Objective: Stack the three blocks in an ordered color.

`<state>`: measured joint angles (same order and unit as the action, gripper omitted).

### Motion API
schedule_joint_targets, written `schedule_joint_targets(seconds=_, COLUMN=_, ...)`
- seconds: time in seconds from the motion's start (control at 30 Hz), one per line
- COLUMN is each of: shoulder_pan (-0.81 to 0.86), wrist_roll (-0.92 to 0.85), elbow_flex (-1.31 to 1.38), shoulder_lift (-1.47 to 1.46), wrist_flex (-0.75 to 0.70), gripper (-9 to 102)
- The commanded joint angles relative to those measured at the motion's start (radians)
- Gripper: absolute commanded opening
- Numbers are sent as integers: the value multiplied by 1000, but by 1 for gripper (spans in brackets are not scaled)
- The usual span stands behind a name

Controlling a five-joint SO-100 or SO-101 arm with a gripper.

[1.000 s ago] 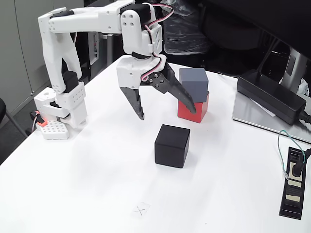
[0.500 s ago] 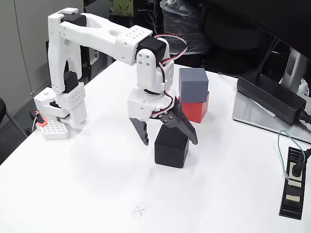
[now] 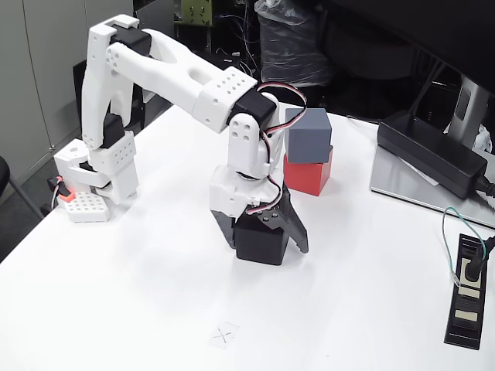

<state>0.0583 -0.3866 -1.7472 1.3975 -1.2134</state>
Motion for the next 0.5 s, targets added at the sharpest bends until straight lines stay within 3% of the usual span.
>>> schedule_joint_targets(seconds=0.0, shoulder_pan=-3, wrist_roll=5, elbow_flex=18, shoulder_lift=6, wrist_flex=3, gripper=32)
schedule_joint_targets(seconds=0.47, shoulder_pan=-57, wrist_roll=6, elbow_flex=60, shoulder_lift=14, wrist_flex=-15, gripper=-2)
